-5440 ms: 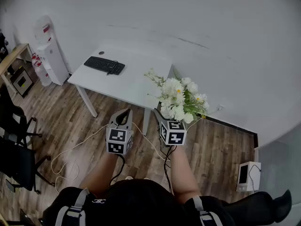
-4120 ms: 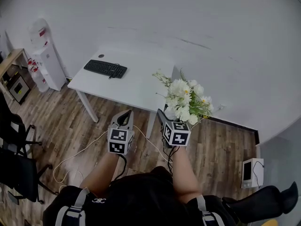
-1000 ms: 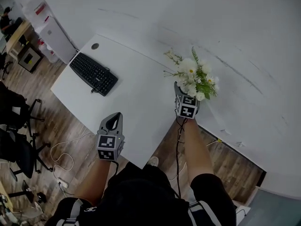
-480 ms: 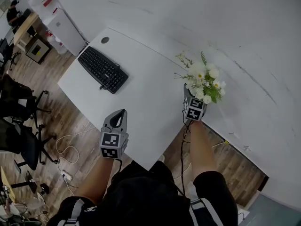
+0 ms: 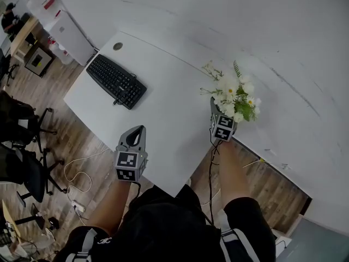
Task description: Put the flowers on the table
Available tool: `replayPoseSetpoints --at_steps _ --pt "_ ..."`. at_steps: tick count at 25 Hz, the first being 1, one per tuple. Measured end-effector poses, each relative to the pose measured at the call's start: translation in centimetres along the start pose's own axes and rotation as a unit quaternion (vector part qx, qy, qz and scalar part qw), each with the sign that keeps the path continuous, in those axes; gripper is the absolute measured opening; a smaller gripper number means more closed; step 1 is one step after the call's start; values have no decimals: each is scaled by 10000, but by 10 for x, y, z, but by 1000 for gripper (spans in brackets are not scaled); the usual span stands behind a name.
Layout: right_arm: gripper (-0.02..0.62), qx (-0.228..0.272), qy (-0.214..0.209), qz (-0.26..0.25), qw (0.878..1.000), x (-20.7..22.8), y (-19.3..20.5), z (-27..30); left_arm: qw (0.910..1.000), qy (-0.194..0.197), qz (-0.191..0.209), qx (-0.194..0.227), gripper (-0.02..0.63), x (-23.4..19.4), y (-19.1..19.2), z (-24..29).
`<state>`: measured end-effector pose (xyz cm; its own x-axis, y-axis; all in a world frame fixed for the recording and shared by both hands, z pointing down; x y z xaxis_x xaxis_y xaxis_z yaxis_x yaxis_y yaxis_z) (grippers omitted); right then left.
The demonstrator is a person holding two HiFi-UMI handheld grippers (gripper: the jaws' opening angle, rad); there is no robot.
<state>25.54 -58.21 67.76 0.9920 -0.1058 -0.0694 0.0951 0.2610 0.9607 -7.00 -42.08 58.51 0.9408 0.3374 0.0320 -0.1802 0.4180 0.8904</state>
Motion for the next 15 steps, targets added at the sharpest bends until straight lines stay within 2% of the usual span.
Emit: replayPoseSetpoints --at_steps 2,6,13,15 --pt "465 12 -78 58 10000 -3 2 -3 10000 82 39 34 2 2 -3 1" --pt "500 -1 -33 169 9999 -4 7 -11 9998 189 78 63 2 3 -2 2" --pt "500 -20 132 233 9996 0 12 -33 9993 378 58 -30 2 9 10 1" --pt "500 -41 130 236 9996 -1 13 -40 9989 458 58 64 2 12 8 1"
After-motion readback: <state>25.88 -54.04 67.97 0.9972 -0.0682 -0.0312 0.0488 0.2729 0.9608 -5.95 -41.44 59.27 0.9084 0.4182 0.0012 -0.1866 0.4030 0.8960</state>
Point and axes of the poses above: the fingertips, and each gripper's own axes: z forward along the fingers, x to its right, y out of its underside, the point moved 2 cm from there along -z, backward along the fingers, and after that the axes turned 3 degrees about x, right-handed, at the moved point
